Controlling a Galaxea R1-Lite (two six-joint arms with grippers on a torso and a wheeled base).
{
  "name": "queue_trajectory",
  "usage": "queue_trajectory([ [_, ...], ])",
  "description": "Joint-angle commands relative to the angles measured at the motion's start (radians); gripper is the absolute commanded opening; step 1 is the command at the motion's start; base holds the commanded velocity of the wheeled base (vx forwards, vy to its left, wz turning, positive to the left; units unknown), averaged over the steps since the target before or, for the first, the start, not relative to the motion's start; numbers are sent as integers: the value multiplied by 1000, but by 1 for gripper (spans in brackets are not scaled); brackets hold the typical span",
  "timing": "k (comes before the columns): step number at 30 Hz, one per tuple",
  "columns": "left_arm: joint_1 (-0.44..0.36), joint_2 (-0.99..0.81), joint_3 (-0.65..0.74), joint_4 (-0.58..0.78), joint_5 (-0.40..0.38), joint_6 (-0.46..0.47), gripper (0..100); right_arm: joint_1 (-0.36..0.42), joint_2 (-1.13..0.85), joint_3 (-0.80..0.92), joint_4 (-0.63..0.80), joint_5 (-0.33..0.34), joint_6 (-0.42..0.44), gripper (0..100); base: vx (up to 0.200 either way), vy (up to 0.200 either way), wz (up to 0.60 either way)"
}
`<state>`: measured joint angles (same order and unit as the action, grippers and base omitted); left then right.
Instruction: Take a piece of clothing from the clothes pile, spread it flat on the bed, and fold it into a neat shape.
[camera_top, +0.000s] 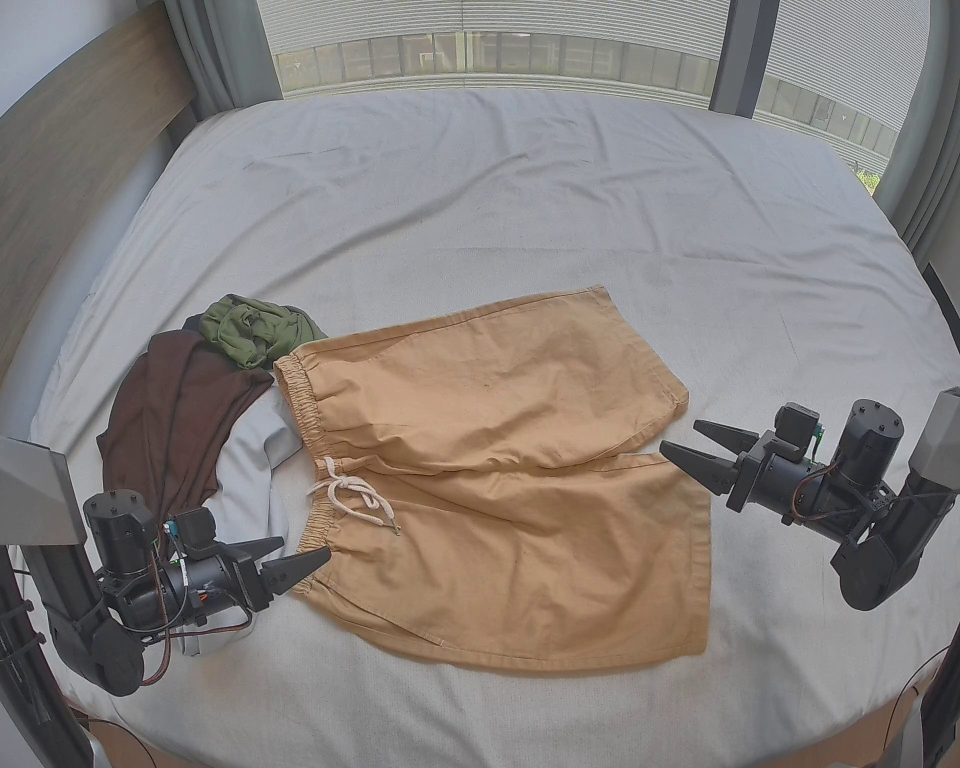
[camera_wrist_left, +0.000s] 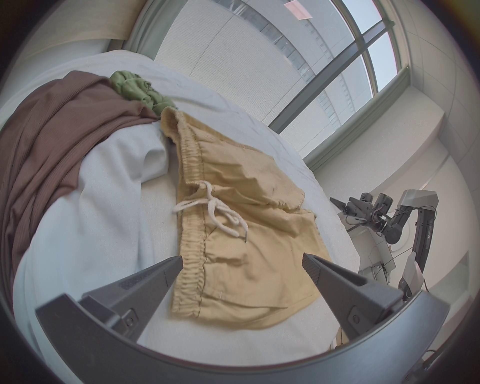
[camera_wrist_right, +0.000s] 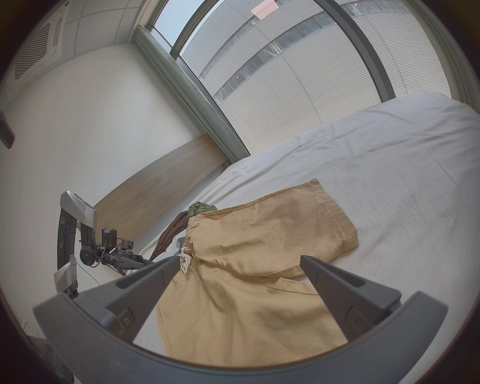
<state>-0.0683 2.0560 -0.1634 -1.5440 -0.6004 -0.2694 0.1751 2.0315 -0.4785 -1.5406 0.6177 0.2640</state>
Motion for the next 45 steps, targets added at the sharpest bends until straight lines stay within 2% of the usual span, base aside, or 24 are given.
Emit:
queue_trajectory([
  [1,15,59,25,-1,2,6,100,7,-22,6,-1,-1,0,100,0,0,0],
  [11,53,156,15,-1,2,4,100,9,-22,3,-1,-1,0,100,0,0,0],
  [18,47,262,-2,-1,2,79,100,6,-24,3,-1,-1,0,100,0,0,0],
  [29,42,268,-84,-2,2,75,100,6,-24,5,-1,1,0,100,0,0,0],
  [42,50,263,-91,-2,2,75,100,4,-24,6,-1,1,0,100,0,0,0],
  [43,51,263,-90,-2,2,75,0,4,-24,6,-1,1,0,100,0,0,0],
  [45,53,263,-90,-2,2,76,0,4,-22,6,-1,1,-2,100,0,0,0],
])
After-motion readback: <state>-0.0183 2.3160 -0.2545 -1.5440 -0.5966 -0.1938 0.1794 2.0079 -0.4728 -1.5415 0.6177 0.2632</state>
